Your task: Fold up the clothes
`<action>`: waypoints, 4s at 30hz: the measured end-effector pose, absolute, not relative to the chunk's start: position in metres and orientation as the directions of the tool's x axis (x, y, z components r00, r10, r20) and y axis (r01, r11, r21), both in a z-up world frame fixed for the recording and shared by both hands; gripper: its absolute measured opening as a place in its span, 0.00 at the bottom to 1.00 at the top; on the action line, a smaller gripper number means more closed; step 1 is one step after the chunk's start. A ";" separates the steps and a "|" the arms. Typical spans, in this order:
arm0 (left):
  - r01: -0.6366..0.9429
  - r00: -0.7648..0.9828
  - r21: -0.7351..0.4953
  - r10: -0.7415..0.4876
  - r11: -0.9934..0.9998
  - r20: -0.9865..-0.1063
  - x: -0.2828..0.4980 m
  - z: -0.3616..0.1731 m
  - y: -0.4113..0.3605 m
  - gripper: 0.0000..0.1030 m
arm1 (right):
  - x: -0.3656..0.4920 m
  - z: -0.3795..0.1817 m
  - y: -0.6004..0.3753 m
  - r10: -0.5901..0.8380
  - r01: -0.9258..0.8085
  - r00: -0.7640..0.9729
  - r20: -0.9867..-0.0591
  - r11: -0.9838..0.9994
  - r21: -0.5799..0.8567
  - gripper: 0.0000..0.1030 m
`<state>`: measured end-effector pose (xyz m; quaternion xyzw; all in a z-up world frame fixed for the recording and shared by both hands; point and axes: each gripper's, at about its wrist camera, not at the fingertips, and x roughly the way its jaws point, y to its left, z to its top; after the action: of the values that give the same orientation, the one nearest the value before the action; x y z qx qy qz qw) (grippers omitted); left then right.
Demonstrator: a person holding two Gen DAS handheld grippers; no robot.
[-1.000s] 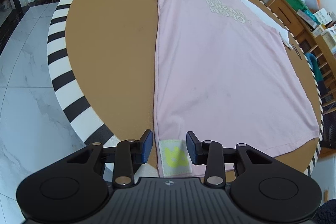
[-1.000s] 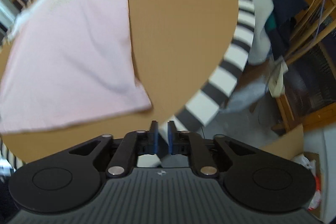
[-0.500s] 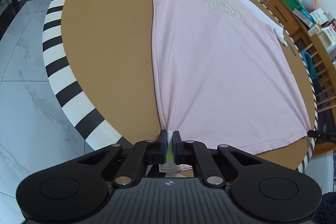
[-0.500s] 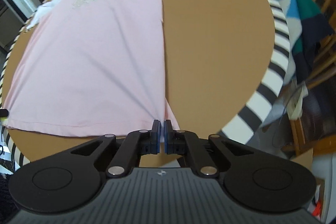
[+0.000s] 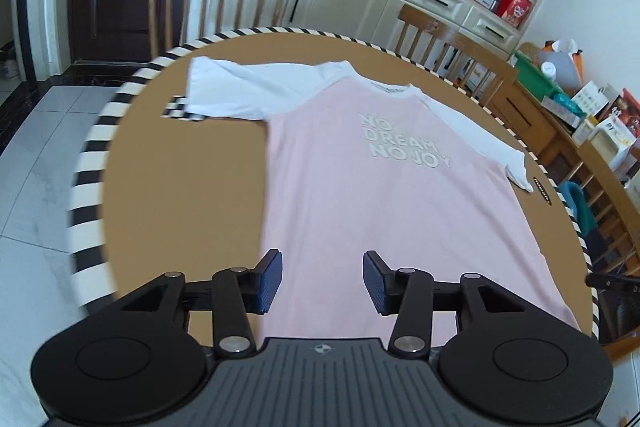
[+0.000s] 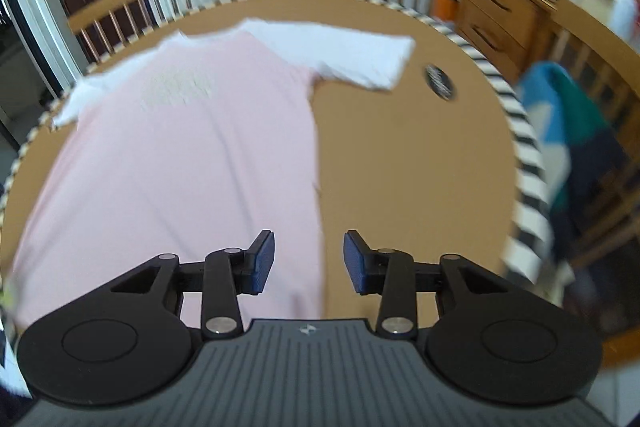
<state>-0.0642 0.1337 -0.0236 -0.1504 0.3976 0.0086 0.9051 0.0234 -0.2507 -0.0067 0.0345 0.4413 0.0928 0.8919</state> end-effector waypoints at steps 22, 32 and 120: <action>0.136 0.591 -0.380 -0.383 0.915 -0.710 -0.032 -0.047 0.239 0.55 | 0.024 -0.019 -0.049 0.102 0.070 0.594 -0.798 0.982 0.177 0.70; 0.305 0.590 -0.322 -0.443 0.896 -0.675 -0.017 -0.014 0.354 0.63 | 0.020 0.000 0.103 0.159 0.140 0.702 -0.695 0.925 0.353 0.80; 0.849 -0.361 -0.499 -0.499 0.174 -0.788 0.362 -0.091 0.373 0.05 | 0.179 -0.060 0.284 -0.290 0.879 0.456 -0.842 0.293 0.376 0.02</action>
<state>0.3617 0.3731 -0.0909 0.1616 0.5417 -0.6220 0.5417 0.1790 0.2845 -0.0604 0.4401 0.3349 -0.3998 0.7310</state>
